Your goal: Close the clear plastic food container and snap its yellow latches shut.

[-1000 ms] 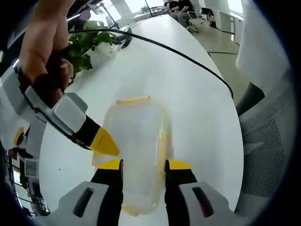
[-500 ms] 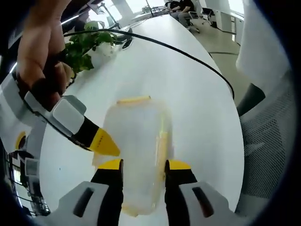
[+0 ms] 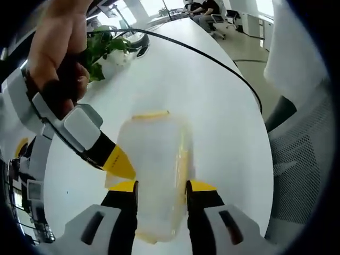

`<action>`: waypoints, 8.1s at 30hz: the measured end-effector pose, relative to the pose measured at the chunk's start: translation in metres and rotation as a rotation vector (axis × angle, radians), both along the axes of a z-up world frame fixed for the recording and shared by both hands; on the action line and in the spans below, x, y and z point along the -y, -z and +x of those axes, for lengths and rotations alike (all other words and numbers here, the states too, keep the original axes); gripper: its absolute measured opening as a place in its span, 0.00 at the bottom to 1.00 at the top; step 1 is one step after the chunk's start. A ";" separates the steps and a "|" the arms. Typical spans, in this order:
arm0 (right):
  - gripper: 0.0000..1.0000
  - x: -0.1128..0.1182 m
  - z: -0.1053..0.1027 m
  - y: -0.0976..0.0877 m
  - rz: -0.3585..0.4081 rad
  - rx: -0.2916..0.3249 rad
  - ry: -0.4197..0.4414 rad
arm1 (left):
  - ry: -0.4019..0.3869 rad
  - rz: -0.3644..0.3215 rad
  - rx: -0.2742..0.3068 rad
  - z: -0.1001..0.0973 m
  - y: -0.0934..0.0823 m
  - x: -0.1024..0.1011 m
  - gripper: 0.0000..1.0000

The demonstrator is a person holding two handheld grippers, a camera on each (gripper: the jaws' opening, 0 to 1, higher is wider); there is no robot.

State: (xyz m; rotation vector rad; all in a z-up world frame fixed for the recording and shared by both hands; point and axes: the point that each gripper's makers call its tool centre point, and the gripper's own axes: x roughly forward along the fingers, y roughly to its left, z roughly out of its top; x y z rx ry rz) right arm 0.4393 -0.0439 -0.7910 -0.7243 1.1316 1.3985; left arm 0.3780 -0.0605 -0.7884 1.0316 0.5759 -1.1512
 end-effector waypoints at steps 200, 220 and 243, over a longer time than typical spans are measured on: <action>0.79 -0.088 -0.059 0.030 -0.042 0.311 -0.011 | 0.009 0.114 -0.169 0.016 0.034 -0.185 0.82; 0.79 -0.083 -0.034 0.029 -0.045 0.310 -0.029 | 0.000 0.103 -0.176 0.039 0.034 -0.179 0.83; 0.79 -0.081 -0.015 0.029 -0.045 0.310 -0.036 | -0.006 0.104 -0.178 0.058 0.034 -0.177 0.83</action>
